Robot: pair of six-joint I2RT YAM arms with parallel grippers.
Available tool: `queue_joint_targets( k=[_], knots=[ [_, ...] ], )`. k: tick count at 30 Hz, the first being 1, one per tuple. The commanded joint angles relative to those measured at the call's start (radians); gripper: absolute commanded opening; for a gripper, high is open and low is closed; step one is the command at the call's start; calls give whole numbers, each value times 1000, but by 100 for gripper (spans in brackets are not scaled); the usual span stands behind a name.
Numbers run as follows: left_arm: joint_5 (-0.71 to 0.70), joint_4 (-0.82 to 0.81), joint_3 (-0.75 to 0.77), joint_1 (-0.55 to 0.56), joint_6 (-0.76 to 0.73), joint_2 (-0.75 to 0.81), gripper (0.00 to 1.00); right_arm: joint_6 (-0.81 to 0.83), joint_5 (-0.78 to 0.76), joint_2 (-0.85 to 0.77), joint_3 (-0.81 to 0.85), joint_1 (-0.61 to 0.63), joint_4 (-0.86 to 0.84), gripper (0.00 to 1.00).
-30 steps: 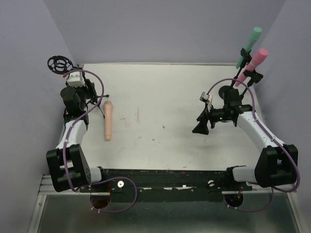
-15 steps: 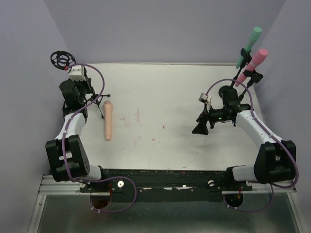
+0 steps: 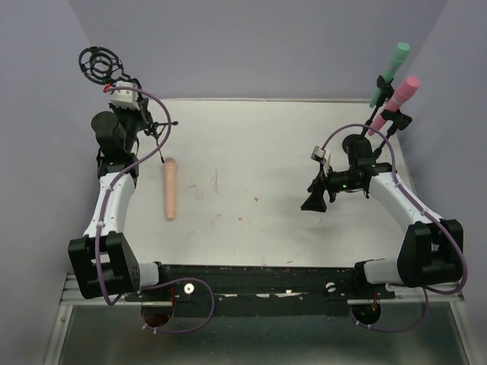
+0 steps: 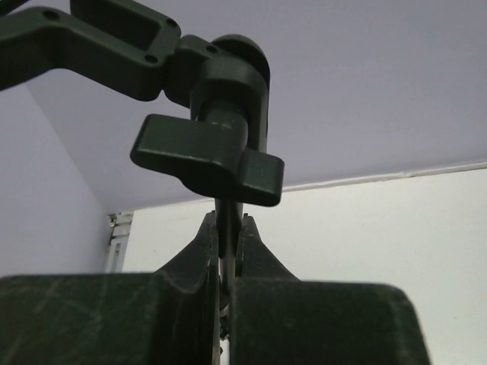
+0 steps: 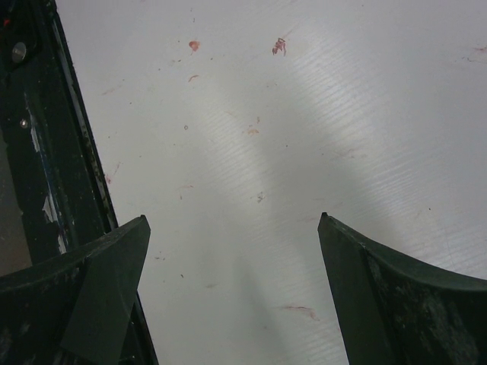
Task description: Attach the microphones to the stand
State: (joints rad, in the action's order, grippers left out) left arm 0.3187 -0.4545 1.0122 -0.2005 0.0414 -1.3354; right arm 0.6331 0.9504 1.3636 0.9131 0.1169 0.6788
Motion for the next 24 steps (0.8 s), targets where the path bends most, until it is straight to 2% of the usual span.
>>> queue_joint_targets(
  k=[1,6,8,11,17,24],
  knots=[
    [42,34,39,182,12,125,0,25,2,0,6,1,19,100],
    [-53,-53,-98,461,55,185,0,30,-7,-17,3,1,21,100],
    [-105,-96,-129,565,71,173,0,31,-9,-21,4,3,21,100],
    [-118,-134,-129,691,6,108,0,33,-12,-24,3,0,19,100],
    [-47,-162,-66,809,-78,-47,0,37,-22,-27,0,-3,18,100],
    [-43,-156,-52,878,-124,-119,0,39,-21,-23,0,-3,18,100]
  ],
)
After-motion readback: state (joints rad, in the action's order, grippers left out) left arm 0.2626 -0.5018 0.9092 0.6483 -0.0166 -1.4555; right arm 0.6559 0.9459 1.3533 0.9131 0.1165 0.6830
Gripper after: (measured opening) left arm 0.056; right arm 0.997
